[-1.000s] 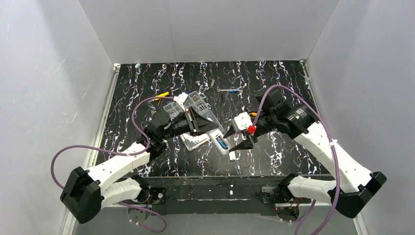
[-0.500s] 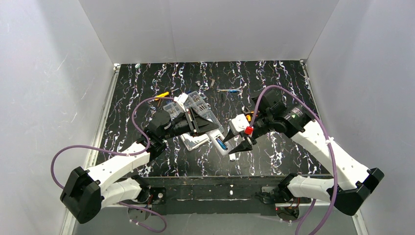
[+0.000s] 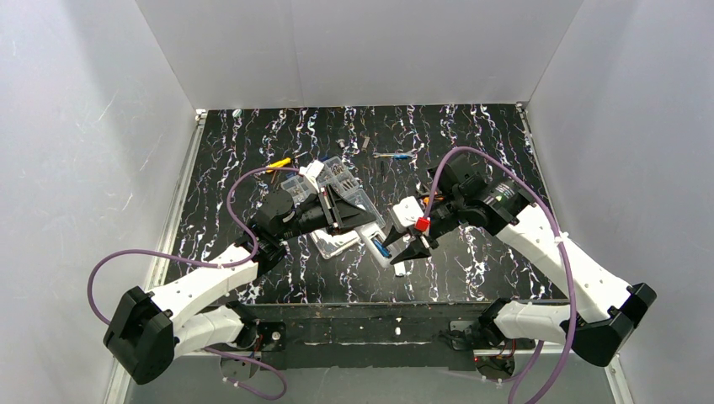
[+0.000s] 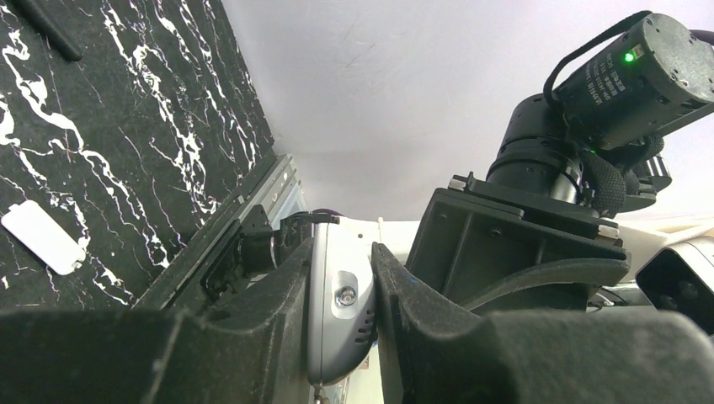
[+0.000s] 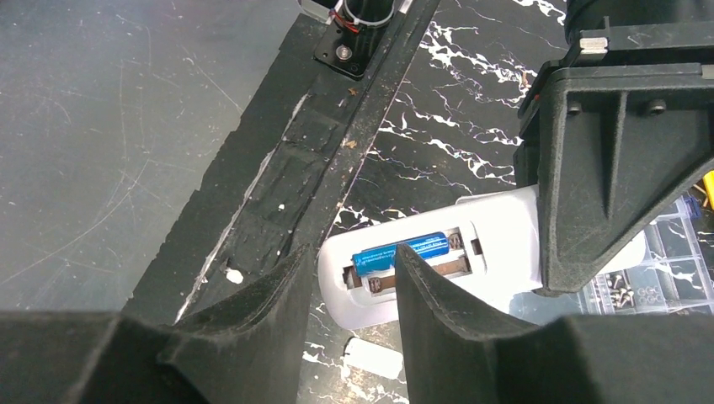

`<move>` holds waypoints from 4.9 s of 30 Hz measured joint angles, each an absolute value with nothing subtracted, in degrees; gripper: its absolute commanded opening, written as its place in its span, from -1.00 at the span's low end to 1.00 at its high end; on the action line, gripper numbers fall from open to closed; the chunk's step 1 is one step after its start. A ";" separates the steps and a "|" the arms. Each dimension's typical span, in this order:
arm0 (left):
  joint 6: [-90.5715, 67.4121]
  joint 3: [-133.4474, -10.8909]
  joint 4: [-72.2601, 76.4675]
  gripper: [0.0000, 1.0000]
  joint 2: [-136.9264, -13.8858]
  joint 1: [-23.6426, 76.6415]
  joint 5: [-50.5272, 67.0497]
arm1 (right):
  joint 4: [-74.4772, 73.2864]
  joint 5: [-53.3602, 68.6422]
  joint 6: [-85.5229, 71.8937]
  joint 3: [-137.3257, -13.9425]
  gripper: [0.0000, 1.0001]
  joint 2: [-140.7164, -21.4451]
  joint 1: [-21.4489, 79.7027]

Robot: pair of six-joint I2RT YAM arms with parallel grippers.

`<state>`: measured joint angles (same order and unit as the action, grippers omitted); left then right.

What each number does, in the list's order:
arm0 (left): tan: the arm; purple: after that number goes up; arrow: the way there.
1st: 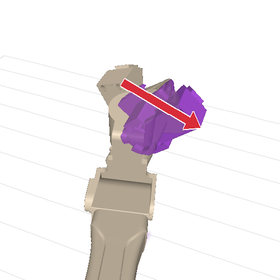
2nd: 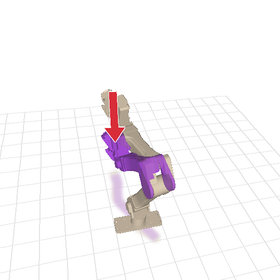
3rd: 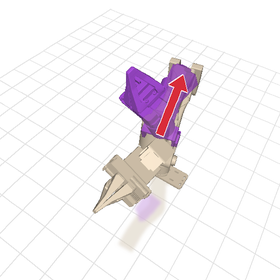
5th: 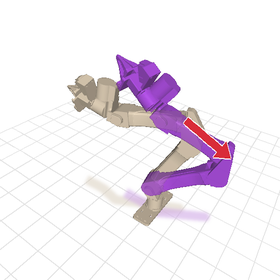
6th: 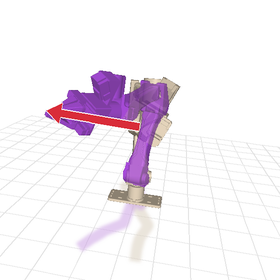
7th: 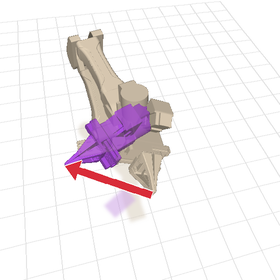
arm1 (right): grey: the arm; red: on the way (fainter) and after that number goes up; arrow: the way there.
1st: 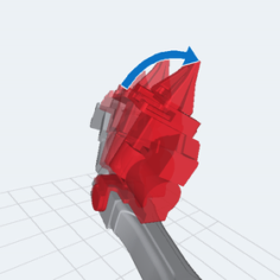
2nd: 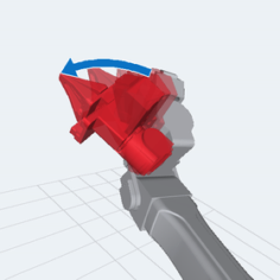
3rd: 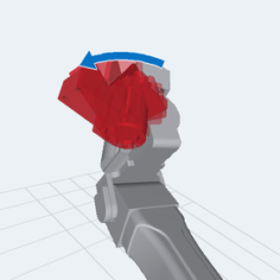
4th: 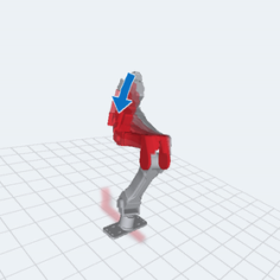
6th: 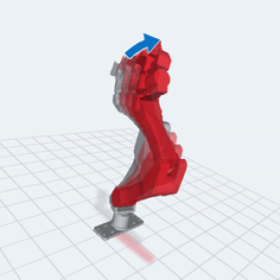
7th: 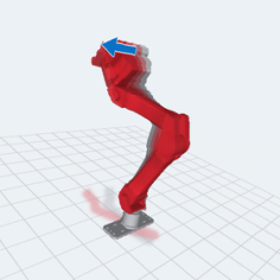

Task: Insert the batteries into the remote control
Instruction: Load the battery into the remote control.

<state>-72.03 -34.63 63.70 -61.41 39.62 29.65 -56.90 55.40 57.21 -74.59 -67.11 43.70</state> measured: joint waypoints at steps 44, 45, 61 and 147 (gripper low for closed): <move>-71.99 -34.63 62.85 -1.00 -61.39 39.62 29.36 | -55.48 52.62 57.21 -74.59 -0.09 -67.11 44.34; -71.96 -34.63 62.74 -1.00 -61.36 39.62 29.34 | -55.48 52.62 57.21 -74.59 -0.09 -67.11 44.36; -71.79 -34.63 62.19 -1.00 -61.28 39.62 29.17 | -55.44 51.05 57.23 -74.56 -0.12 -67.13 44.42; -69.69 -34.63 52.31 -1.00 -58.06 39.62 20.99 | -51.31 50.48 54.11 -72.25 -0.66 -71.37 44.77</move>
<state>-69.69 -34.63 52.31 -58.06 39.62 20.99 -51.31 50.48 54.11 -72.25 -71.37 44.77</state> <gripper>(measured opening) 0.258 0.181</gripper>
